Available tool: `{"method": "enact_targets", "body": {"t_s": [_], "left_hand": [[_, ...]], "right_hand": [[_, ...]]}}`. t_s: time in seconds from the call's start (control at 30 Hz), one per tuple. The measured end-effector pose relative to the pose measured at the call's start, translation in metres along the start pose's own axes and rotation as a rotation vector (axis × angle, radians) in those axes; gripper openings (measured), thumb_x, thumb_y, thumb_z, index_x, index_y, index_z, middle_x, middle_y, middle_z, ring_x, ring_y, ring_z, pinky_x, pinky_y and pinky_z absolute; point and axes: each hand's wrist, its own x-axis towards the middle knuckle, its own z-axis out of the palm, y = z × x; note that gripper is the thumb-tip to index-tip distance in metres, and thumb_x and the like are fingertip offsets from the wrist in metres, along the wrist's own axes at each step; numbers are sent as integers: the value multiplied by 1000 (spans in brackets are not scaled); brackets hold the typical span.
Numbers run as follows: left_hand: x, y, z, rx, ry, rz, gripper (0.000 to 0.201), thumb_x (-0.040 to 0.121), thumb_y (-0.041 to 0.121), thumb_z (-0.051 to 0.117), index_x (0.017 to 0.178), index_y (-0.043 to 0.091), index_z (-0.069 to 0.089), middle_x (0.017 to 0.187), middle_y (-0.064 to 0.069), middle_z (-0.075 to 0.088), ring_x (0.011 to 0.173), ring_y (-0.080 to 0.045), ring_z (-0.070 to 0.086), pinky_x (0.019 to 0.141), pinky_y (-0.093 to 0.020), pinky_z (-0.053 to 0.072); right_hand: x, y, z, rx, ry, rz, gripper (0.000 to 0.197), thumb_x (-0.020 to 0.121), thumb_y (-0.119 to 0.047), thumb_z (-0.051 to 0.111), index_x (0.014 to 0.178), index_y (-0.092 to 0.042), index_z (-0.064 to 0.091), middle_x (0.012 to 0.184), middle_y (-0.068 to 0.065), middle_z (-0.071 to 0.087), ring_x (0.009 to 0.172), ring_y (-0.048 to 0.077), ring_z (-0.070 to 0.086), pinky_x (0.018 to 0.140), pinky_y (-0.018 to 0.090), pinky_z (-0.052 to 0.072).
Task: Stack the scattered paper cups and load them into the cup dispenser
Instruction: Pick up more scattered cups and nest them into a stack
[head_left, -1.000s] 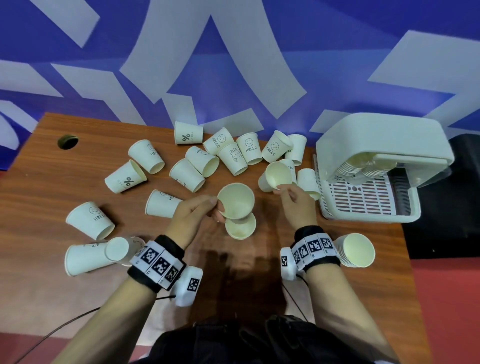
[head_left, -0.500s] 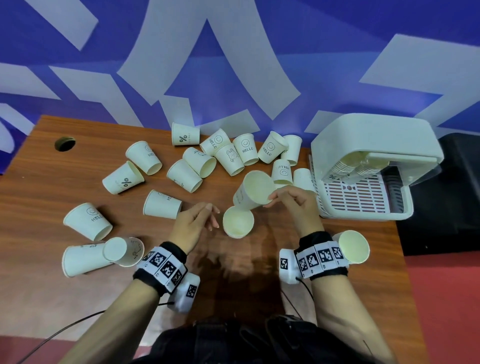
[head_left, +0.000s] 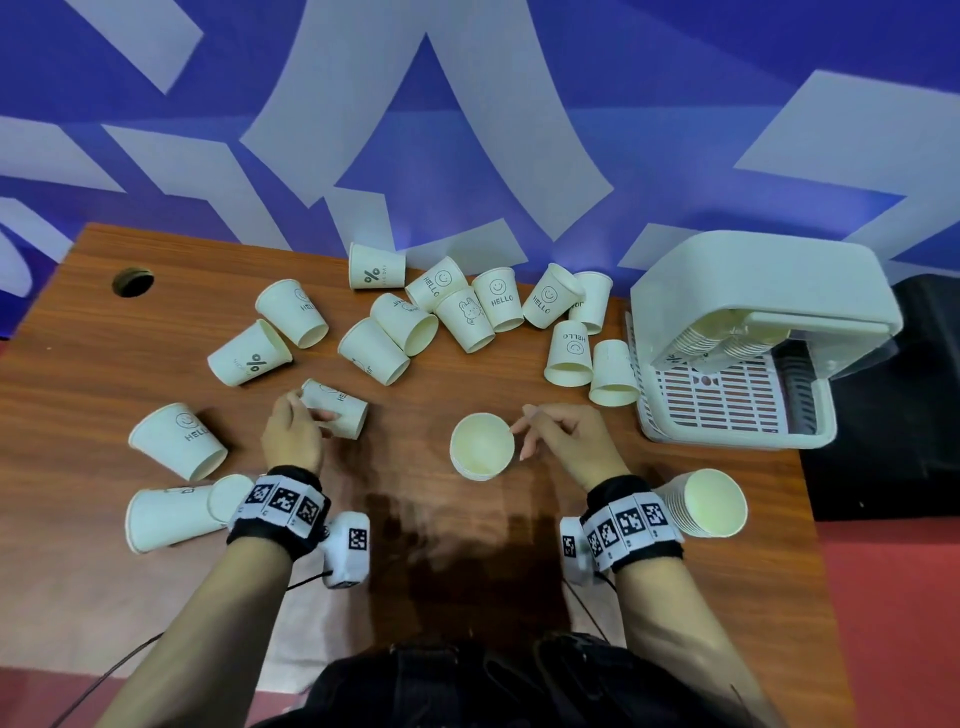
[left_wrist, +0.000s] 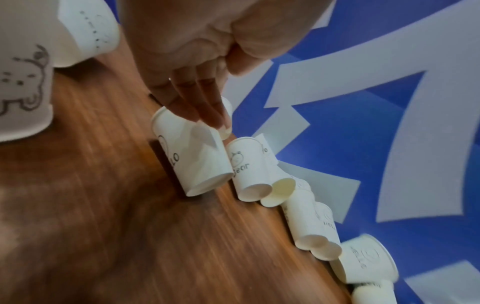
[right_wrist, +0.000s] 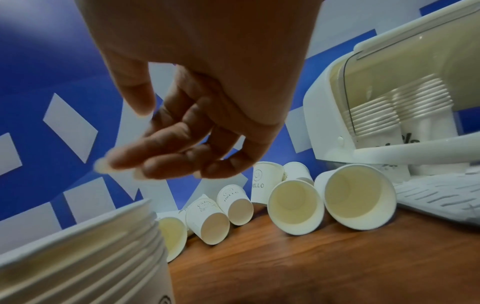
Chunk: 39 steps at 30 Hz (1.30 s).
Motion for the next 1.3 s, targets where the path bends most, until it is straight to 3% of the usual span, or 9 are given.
{"method": "enact_targets", "body": {"t_s": [0.1,0.27,0.4,0.53,0.67,0.73,0.9,1.13,1.3], "left_hand": [[7,-3,-1,-35,49,-117,31,96,26,27,73,22,48,81,-14,66,63,-28,57,67,-37,49],[14,-9,4,-124,2,-234,27,99,23,26,95,8,47,67,-12,62,53,-22,55,54,-27,46],[14,-8,6,-145,-46,-225,30,99,22,26,86,9,49,45,0,65,50,-19,57,54,-24,48],[7,2,7,-153,-118,-106,30,97,16,31,78,13,53,49,0,67,62,-25,56,66,-32,49],[-1,13,13,-49,-172,95,31,93,22,38,70,18,59,73,-15,69,72,-28,60,81,-44,51],[-10,25,18,-27,-225,183,32,95,24,39,70,18,60,74,-18,69,70,-25,60,76,-40,52],[-42,57,26,-145,-415,351,32,98,13,40,75,6,60,52,-1,65,58,-15,58,60,-18,48],[-66,76,27,-155,-683,462,32,95,14,41,75,-3,60,52,-7,59,54,-14,53,60,-18,45],[-80,78,32,-105,-817,482,36,93,17,42,74,-8,58,54,-13,57,55,-17,53,62,-20,44]], "right_hand": [[9,10,-3,-87,159,37,33,97,-25,54,70,-20,73,60,2,69,59,13,63,70,28,51],[18,24,-16,-248,328,107,22,93,-23,52,87,-22,73,95,-5,68,93,12,62,90,29,47],[27,31,-22,-338,339,119,18,93,-20,55,96,-16,73,108,5,60,101,19,58,95,32,46],[37,36,-25,-397,361,137,18,92,-16,56,101,-10,71,115,12,55,100,24,58,94,31,45],[44,35,-23,-462,373,150,21,91,-16,56,106,-8,70,119,12,52,110,27,54,101,34,42],[47,33,-21,-535,368,167,25,91,-18,55,110,-11,69,126,10,49,120,29,45,105,34,35],[50,23,-21,-718,335,215,37,92,-22,51,127,-13,60,146,7,37,130,32,31,108,40,28],[56,24,-22,-876,261,355,50,95,-33,46,142,-18,42,160,0,16,137,34,22,109,45,26],[63,25,-19,-866,236,374,51,94,-33,46,142,-15,40,161,-4,16,133,33,25,105,44,28]]}}
